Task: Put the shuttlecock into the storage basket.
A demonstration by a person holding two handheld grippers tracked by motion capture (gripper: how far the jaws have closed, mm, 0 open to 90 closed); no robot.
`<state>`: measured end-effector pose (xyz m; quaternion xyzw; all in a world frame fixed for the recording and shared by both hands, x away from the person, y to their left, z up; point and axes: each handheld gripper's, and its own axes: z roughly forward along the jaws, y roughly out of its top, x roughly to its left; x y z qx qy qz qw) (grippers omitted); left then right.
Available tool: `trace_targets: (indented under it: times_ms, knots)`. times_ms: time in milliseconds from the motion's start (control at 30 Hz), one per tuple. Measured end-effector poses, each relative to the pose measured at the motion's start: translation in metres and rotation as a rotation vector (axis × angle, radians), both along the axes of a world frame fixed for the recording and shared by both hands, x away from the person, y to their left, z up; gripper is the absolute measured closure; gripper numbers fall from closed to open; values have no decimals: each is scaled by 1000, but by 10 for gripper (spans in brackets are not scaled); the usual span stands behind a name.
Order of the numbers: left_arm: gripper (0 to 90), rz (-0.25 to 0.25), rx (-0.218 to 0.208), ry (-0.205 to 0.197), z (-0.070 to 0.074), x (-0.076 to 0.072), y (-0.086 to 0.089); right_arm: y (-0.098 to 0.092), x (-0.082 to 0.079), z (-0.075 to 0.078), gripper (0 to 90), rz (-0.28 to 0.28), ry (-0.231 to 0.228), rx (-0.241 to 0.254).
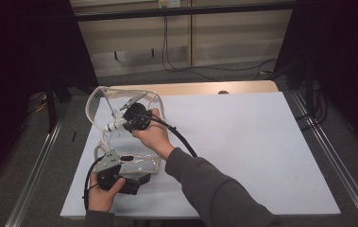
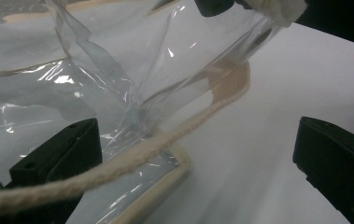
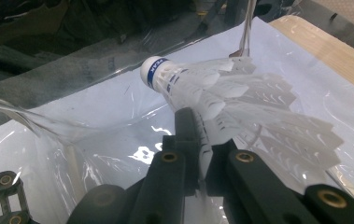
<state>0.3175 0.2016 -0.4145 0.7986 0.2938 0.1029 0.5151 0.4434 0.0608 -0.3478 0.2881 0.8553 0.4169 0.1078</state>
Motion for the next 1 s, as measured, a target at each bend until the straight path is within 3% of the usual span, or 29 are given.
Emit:
trace_targets:
  times_ms: [300, 1000]
  knots:
    - [15, 0, 2, 0, 0, 0, 0, -3, 2, -1, 876, -15, 0, -13]
    - [16, 0, 4, 2, 0, 0, 0, 0, 2, -4, 872, 17, 2, -38]
